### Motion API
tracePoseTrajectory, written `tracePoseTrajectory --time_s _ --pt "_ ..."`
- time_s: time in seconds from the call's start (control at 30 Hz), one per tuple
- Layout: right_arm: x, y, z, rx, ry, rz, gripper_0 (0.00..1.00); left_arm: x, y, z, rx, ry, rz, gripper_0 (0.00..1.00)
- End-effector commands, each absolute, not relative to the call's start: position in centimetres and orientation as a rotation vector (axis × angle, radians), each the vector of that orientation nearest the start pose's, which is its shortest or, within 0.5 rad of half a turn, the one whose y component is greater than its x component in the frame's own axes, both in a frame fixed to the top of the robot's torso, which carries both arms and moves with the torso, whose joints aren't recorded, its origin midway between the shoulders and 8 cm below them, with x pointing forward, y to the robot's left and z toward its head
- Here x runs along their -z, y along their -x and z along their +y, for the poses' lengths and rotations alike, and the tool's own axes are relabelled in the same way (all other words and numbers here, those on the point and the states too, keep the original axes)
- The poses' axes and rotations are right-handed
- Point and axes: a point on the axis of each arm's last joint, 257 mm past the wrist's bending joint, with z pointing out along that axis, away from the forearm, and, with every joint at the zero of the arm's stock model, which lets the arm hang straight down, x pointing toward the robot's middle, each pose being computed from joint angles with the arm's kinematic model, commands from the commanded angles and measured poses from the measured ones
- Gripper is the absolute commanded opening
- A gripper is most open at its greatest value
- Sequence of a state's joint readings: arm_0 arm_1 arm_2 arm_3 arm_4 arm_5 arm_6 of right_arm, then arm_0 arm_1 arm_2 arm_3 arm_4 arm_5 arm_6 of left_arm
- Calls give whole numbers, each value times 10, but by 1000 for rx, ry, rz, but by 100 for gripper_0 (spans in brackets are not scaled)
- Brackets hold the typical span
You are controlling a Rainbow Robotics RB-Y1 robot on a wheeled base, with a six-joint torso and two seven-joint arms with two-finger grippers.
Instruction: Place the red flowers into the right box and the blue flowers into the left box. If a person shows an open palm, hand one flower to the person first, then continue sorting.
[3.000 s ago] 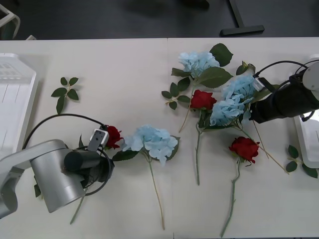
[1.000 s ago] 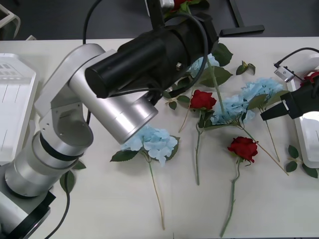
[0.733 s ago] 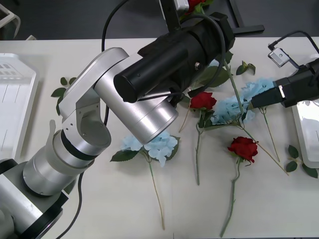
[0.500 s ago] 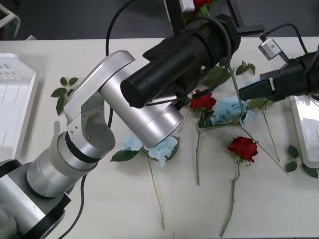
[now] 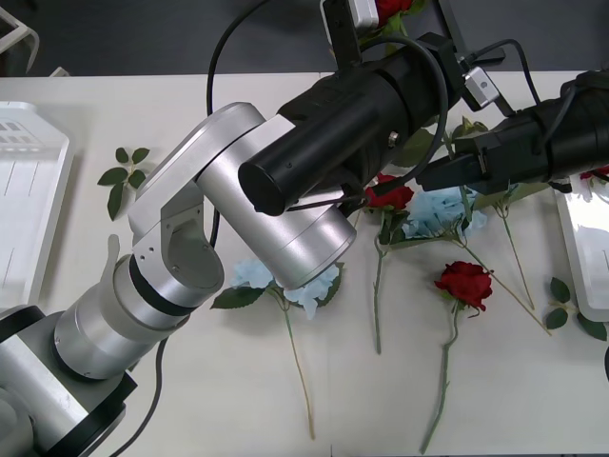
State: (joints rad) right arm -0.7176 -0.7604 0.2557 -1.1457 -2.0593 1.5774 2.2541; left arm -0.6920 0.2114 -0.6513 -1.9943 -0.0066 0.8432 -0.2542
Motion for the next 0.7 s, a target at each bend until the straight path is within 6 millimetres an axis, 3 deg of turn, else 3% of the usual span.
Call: tracePoseTrajectory --time_s 0.03,0.4,0.43,0.5,0.53,0.7 --pt "91 -434 -109 -1406 1098 1972 0 -50 -460 -152 1155 -21 1627 0" --pt "99 -433 -110 -1382 1113 2009 0 -52 -461 -150 1147 -18 1617 0" --pt "100 -433 -111 -1384 1109 2011 0 -52 -461 -150 1146 -17 1614 4" --pt "100 -432 -111 -1383 1110 2014 0 -52 -463 -149 1142 -14 1613 94" --pt "99 -433 -111 -1383 1107 2013 0 -53 -462 -149 1143 -14 1612 100" --pt "100 -433 -113 -1382 1102 2022 0 -52 -463 -149 1150 -6 1615 100"
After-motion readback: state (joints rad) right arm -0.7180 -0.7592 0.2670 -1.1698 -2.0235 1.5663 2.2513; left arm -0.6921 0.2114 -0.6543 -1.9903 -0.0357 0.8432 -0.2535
